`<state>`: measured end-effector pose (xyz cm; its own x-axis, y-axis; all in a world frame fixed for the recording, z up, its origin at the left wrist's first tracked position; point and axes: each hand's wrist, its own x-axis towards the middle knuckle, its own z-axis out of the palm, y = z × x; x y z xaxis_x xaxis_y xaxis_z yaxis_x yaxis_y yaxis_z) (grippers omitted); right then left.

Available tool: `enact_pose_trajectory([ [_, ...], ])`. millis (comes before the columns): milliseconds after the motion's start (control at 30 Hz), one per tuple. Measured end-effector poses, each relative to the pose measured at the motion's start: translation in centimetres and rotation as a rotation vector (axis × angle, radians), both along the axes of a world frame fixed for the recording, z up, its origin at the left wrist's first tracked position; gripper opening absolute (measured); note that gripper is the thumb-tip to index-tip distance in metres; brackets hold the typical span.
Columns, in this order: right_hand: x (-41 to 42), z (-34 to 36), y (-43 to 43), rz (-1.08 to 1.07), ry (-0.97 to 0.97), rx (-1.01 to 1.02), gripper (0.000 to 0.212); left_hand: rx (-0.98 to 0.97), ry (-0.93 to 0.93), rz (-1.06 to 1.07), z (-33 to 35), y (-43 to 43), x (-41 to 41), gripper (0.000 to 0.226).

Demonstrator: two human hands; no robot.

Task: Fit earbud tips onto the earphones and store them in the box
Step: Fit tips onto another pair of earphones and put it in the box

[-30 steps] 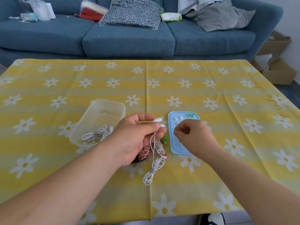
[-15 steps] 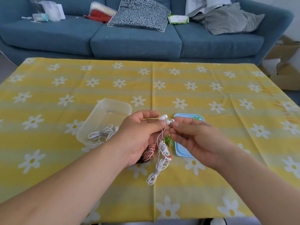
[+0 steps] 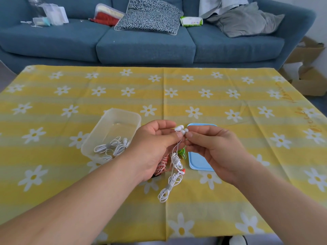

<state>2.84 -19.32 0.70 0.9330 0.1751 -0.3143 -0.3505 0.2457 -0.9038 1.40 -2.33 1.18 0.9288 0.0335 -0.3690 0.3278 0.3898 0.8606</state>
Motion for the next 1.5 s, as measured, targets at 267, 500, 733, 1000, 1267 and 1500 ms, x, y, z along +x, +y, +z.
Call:
enact_pose_trajectory([
  [267,-0.2,-0.2,0.3,0.001,-0.062,-0.098,0.018,0.009,0.005,0.025,0.0,0.1,0.0,0.033],
  [500,-0.4,-0.3,0.5,0.074,-0.136,-0.395,0.030,0.050,0.008,0.016,-0.1,0.8,0.2,0.027],
  [733,-1.9,-1.9,1.7,0.695,-0.379,-1.240,0.037,0.185,0.027,-0.062,-0.5,1.7,-2.0,0.025],
  [1000,-3.0,-3.2,2.4,0.808,-0.464,-1.403,0.024,0.546,0.086,-0.215,-2.9,3.4,-5.4,0.019],
  [1267,-3.6,-0.9,2.5,0.483,-0.351,-0.937,0.025,0.736,-0.127,-0.272,-2.4,3.8,-5.0,0.023],
  [1500,-2.1,0.4,3.9,0.250,-0.049,-0.314,0.036,0.859,-0.313,-0.330,-0.3,4.7,-3.9,0.019],
])
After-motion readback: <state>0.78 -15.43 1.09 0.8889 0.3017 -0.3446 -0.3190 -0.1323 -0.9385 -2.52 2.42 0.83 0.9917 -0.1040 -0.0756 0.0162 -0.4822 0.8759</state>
